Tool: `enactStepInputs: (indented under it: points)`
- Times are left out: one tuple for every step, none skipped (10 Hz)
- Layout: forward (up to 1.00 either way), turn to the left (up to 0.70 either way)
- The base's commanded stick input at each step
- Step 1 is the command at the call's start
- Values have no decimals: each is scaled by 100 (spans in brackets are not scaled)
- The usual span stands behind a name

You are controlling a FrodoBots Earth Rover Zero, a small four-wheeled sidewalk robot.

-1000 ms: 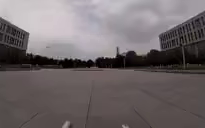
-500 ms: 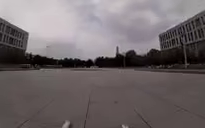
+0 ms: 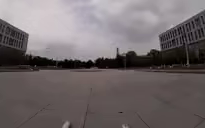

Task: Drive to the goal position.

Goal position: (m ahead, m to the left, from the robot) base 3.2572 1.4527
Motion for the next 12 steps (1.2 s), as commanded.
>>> enactStepInputs:
  points:
    - [70, 0]
    - [70, 0]
    - [70, 0]
    - [70, 0]
    - [70, 0]
    - [70, 0]
    - [70, 0]
    - [70, 0]
    - [70, 0]
    - [70, 0]
    - [70, 0]
    - [70, 0]
